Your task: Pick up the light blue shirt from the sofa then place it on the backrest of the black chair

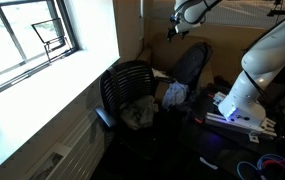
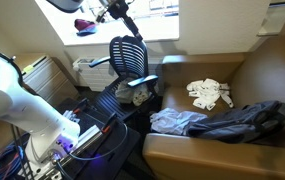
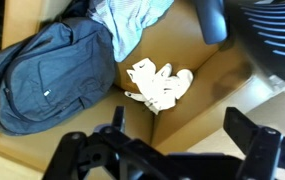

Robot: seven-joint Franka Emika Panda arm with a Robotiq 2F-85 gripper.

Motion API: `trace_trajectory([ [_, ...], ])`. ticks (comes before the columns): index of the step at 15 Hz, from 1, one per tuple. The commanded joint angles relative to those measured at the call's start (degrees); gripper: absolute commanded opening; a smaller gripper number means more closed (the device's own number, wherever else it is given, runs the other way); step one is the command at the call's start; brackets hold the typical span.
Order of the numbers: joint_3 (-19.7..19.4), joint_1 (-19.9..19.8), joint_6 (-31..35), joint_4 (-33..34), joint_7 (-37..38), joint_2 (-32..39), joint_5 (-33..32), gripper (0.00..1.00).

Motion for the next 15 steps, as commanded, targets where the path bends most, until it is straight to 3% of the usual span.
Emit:
trace_trajectory([
  [1, -5.44, -3.95, 3.44, -0.63, 9.53, 8.17, -8.17, 1.00],
  [4, -11.47, -2.62, 1.56, 2.20, 18.32, 19.18, -13.77, 1.00],
  [5, -13.21, -0.89, 1.48, 3.68, 13.85, 23.61, -8.29, 1.00],
  [6, -14.31, 0.22, 1.68, -0.05, 14.76, 15.52, -11.11, 1.00],
  [9, -16.50, 2.09, 2.46, 0.90, 14.65, 18.67, -10.63, 1.00],
  [10, -17.27, 2.24, 6.23, -0.67, 15.25, 17.10, -14.48, 1.00],
  [11, -17.64, 2.72, 6.83, 1.34, 10.13, 20.38, -15.90, 1.00],
  [13, -17.60, 3.14, 8.96, 6.73, 1.74, 30.52, -9.11, 1.00],
  [15, -17.93, 3.39, 7.52, 9.32, -6.08, 35.87, -3.86, 1.00],
])
